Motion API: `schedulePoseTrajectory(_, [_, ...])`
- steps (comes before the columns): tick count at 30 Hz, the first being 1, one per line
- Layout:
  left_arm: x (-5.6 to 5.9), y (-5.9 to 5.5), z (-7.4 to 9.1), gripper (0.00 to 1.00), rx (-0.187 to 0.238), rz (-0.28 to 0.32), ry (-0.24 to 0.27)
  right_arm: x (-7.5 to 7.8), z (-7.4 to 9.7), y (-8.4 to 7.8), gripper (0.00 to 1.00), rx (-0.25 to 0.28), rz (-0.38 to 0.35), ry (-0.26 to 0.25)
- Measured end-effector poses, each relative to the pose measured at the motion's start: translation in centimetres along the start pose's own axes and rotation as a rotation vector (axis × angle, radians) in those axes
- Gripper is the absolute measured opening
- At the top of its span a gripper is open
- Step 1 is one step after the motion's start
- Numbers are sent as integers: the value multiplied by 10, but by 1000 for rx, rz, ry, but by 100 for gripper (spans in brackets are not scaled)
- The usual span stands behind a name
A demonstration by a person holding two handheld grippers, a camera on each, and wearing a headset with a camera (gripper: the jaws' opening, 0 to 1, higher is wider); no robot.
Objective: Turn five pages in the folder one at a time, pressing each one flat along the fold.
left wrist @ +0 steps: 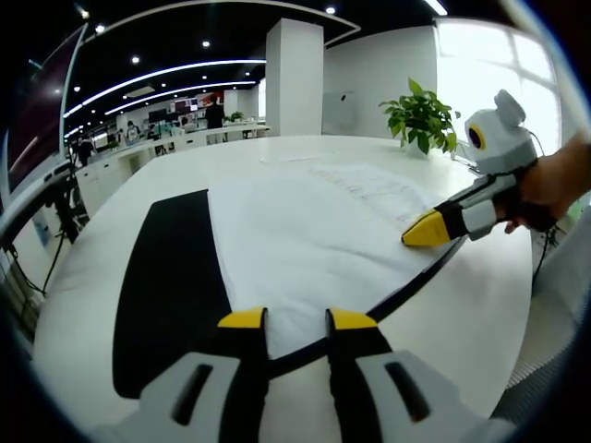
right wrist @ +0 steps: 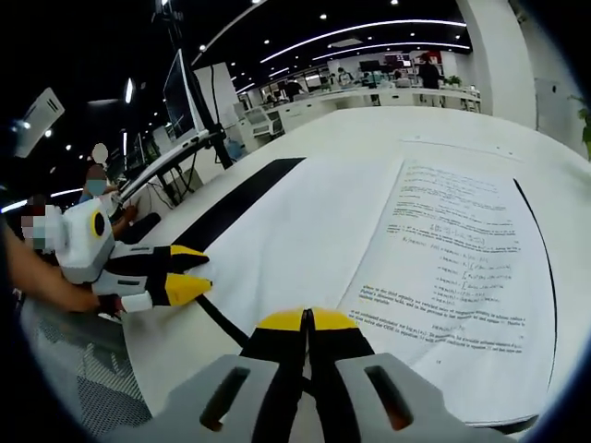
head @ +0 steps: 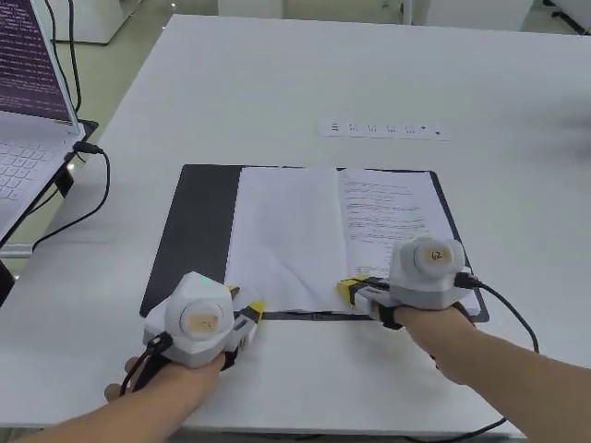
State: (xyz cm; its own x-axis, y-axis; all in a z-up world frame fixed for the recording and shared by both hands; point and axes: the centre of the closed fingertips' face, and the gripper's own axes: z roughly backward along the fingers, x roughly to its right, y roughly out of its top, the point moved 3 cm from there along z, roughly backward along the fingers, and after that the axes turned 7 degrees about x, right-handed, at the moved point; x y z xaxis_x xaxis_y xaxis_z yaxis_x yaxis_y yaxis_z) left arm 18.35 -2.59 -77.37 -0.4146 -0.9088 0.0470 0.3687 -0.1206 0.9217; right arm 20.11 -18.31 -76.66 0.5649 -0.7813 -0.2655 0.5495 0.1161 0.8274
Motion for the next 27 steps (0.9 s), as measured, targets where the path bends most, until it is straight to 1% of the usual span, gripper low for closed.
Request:
schedulePoseTrajectory(4, [0,0,0,24,0,-2,-1,-6,5,-6,0,-4,-11,2])
schedulePoseTrajectory(6, [0,0,0,24,-1,-4,-2,-7,7,-7,0,-1,-48,-6])
schedulePoseTrajectory(10, [0,0,1,24,-1,-5,-4,-9,8,-8,0,-3,-63,-18])
schedulePoseTrajectory(15, [0,0,1,24,2,-3,-3,-13,13,-12,0,-10,-86,-23])
schedulePoseTrajectory(16, [0,0,1,24,1,-2,-3,-13,14,-13,0,-4,-110,-25])
schedulePoseTrajectory(17, [0,0,1,24,2,2,-2,-14,15,-14,0,6,-151,-30])
schedulePoseTrajectory(20, [0,0,1,24,2,5,-2,-16,18,-17,0,6,-196,-35])
schedulePoseTrajectory(23, [-1,0,1,24,0,4,-2,-21,25,-21,0,-7,-199,-19])
schedulePoseTrajectory(24, [-1,0,1,24,2,8,-2,-23,29,-28,0,-55,-231,-24])
schedulePoseTrajectory(26, [-1,0,2,24,3,9,-2,-26,35,-35,0,-71,-190,-16])
schedulePoseTrajectory(27, [-1,0,2,24,2,9,-2,-27,38,-36,0,-65,-194,-18])
